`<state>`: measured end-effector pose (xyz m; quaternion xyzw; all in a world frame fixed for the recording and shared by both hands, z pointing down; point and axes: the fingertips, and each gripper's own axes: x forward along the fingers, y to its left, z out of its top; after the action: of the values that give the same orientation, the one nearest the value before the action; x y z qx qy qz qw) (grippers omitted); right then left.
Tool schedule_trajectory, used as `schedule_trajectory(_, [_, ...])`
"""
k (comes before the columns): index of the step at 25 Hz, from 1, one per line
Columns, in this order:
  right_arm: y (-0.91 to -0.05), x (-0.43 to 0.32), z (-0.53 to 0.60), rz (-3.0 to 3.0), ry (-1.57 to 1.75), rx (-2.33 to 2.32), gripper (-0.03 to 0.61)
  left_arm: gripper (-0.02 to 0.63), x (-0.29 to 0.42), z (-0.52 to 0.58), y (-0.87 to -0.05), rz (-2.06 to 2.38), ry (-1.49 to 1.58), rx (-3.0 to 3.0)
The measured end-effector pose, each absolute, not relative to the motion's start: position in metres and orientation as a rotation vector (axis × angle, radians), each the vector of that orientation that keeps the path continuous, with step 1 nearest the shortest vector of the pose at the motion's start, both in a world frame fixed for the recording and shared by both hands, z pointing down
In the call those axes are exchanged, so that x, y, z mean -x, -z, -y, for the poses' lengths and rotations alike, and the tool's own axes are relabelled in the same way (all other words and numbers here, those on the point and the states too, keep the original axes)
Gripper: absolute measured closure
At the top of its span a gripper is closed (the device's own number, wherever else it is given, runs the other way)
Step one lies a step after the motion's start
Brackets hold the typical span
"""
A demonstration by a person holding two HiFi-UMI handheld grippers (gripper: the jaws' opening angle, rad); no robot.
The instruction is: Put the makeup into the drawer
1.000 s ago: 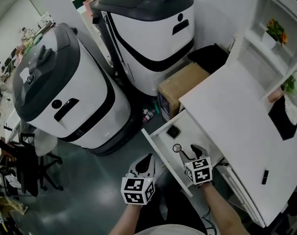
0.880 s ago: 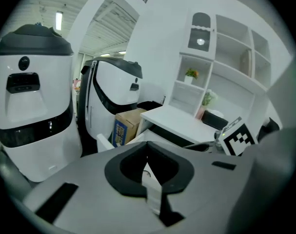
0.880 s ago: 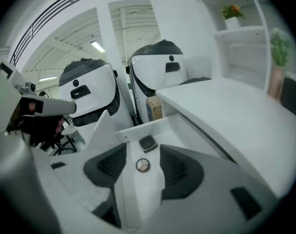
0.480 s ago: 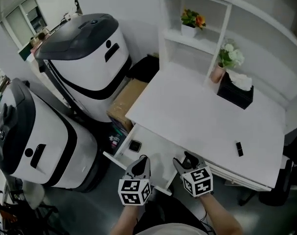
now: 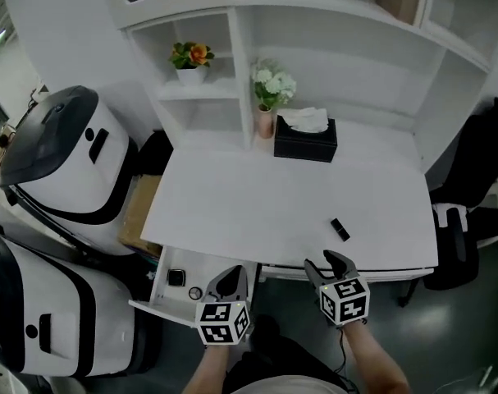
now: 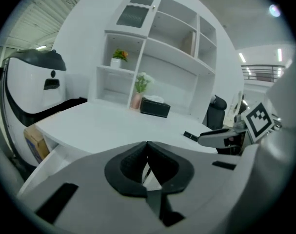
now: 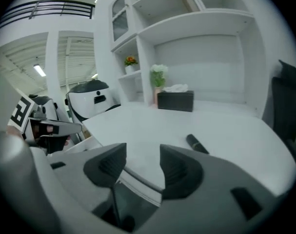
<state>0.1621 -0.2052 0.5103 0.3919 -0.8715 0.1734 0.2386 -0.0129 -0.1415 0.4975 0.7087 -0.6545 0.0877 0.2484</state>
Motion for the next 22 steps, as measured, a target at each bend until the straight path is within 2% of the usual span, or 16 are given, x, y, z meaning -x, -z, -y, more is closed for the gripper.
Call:
schedule_trajectory(8, [-0.519, -0.261, 0.255, 2.244, -0.464, -1.302, 0.362, 0.612, -0.053, 0.183, -0.496, 1.636, -0.29, -2.059])
schedule_trajectory(22, [-0.554, -0.254, 0.297, 2.2, -0.416, -1.149, 0.362, 0.612, -0.07, 0.206, -0.503, 1.577, -0.342, -2.093])
